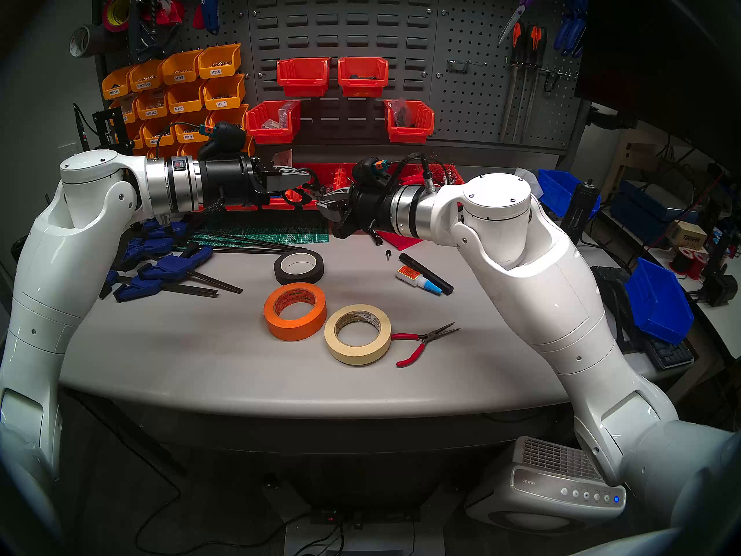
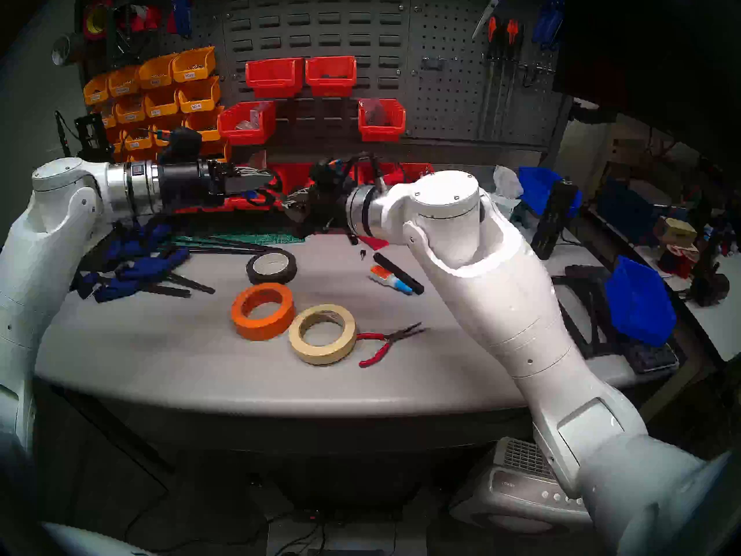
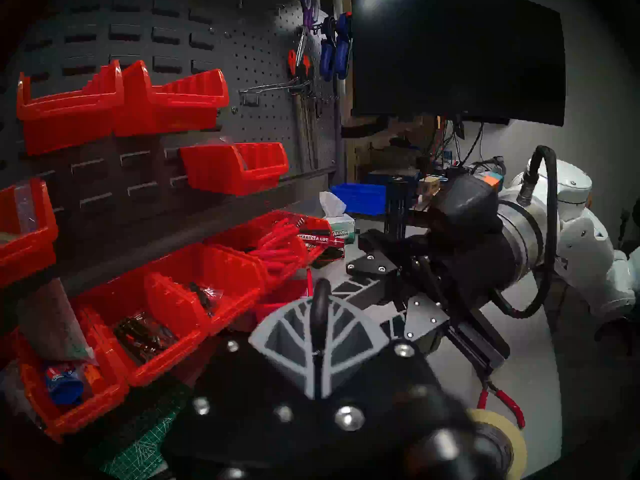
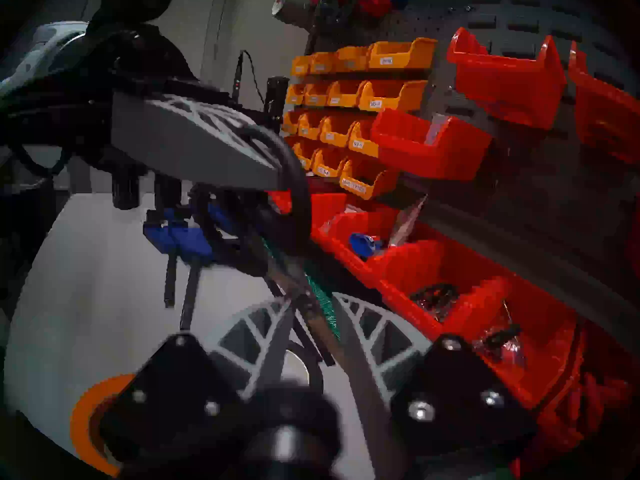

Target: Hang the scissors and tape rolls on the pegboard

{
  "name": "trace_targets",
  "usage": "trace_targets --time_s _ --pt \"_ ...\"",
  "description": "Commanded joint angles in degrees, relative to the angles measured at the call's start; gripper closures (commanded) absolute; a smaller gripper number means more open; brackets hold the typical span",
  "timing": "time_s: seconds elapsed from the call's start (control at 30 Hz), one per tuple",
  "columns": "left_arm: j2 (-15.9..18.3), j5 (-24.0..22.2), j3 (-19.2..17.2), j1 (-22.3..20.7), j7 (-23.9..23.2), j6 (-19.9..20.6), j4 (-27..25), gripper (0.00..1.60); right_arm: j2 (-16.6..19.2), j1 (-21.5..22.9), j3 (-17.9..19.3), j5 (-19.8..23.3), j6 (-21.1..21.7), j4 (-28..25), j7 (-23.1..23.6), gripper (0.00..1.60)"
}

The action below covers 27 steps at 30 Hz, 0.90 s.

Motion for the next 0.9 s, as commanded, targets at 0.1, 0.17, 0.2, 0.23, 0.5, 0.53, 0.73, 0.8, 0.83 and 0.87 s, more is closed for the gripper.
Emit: trace_targets --time_s 0.1,0.17,0.2,0.23,0.5,0.53,0.73,0.8,0.83,0.87 --pt "-0.22 -0.36 -1.25 -2.22 -0.75 -1.47 -0.41 1.60 -0.74 1.72 0.98 0.30 0.05 -1.65 0.44 1.36" --pt "-0.46 -0.39 -1.28 -2.20 -0.40 -1.32 -0.29 1.60 -0.78 1.66 1.06 0.34 0.04 -1.80 0.62 1.60" --pt "-0.49 -0.37 -1.23 -2.25 -0.42 -1.39 -0.22 1.60 -0.80 1.63 1.09 0.34 0.06 -1.88 0.69 1.60" --pt "-0.61 -0.26 -1.16 -2.33 -0.22 -1.47 -0.12 1.60 -0.75 1.65 1.10 0.50 -0.10 -1.88 1.06 1.60" --pt "-1.38 -0.04 -0.36 -3.07 -0.43 -1.77 0.72 1.60 -0.99 1.32 1.47 1.34 -0.72 -2.22 1.90 1.60" --pt "-1.40 0.02 -0.16 -3.19 -0.56 -1.76 0.80 1.60 -1.22 1.08 1.86 1.94 -1.01 -2.17 2.16 1.60" --pt "-1.75 -0.22 0.65 -3.78 -1.37 -1.40 1.85 1.60 -1.27 0.75 2.76 2.93 -0.93 -2.51 2.90 1.60" --pt "-1.77 -0.88 1.32 -4.62 -2.67 -0.46 2.81 1.60 -1.29 0.63 3.10 3.26 -0.92 -2.47 3.18 1.60" --pt "-1.70 -0.89 1.57 -4.96 -3.13 -0.38 3.11 1.59 -1.24 0.62 3.17 3.25 -0.91 -2.48 3.29 1.60" --pt "-1.37 -0.65 1.97 -5.27 -3.88 -0.63 3.34 1.50 -1.21 0.60 3.24 3.26 -0.90 -2.49 3.37 1.60"
